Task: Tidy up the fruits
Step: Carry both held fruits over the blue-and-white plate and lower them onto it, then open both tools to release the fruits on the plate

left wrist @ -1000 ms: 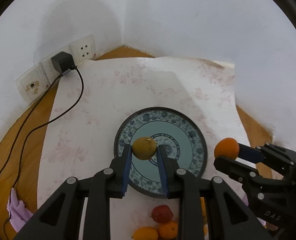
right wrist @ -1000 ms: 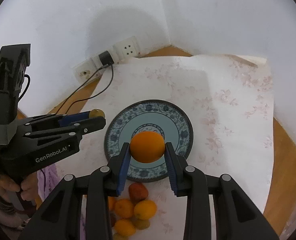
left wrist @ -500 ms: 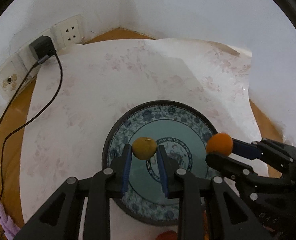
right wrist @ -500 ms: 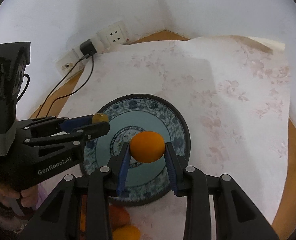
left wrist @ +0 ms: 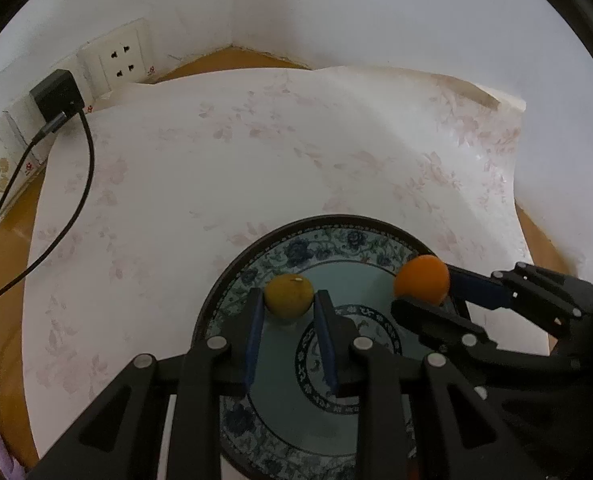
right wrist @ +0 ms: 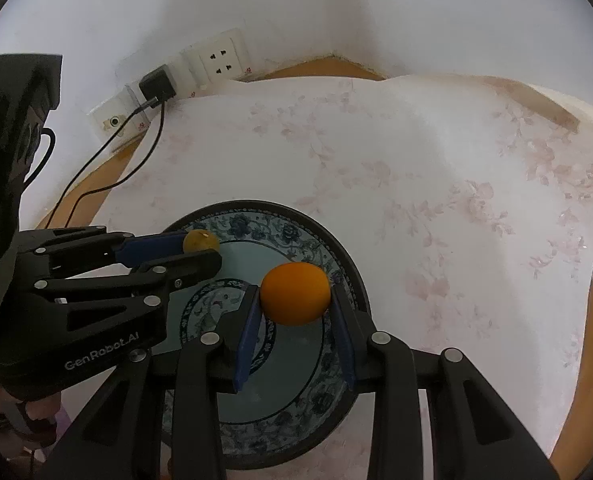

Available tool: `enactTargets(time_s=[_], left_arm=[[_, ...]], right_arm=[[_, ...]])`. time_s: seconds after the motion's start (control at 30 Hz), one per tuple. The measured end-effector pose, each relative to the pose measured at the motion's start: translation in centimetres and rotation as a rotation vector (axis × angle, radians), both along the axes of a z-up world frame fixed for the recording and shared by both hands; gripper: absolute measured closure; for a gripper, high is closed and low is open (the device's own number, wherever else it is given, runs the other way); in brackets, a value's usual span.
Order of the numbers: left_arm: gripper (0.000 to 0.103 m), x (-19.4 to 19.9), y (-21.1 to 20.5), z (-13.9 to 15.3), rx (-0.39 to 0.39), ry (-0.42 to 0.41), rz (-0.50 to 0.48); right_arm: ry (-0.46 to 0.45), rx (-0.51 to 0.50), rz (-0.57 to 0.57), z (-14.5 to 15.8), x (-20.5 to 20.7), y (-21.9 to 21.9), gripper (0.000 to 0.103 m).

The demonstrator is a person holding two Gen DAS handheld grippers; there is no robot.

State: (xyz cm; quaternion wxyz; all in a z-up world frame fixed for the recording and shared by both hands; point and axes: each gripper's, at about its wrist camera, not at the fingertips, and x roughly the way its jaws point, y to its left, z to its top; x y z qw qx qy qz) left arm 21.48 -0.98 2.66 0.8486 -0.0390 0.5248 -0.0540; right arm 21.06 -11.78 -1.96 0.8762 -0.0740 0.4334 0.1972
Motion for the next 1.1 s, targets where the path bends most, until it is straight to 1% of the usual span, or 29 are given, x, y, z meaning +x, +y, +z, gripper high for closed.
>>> enactTargets(time_s=[0.27,0.47,0.57,0.6,0.67,0.87,1.1], left_arm=[[0.076,0.3,-0.1,-0.2,0.003,-0.012,-0.012],[0.076,0.2,-0.2,-0.4,0.000,-0.011,-0.027],[0.072,0.1,-0.3,-0.2,0.003,-0.007,-0.027],[0.068,0.0,-0.3,-0.1,0.004,-0.008,-0.024],[0.066,-0.2,-0.2,0.2,0.003,-0.012,-0.018],[0.064,-1.3,0.0,1.3,0.001,-0.023,-0.008],[0.063,-3.3,0.2,2.8,0.003,-0.026,-0.003]], right_arm=[[0.002,-0.008,0.016,-0.5,0.4,0.2,0.068],[0.015,0.023,0.012,-0.5,0.3,0.1,0.067],[-0.003,0.028,0.006,-0.1,0.0,0.0,0.066],[-0.011,0.032,0.006,0.1,-0.2,0.0,0.065],[-0.022,0.041,0.007,0.7,-0.6,0.0,0.063],[-0.029,0.060,0.005,1.8,-1.8,-0.1,0.063],[-0.031,0.071,0.003,2.7,-3.7,0.0,0.063]])
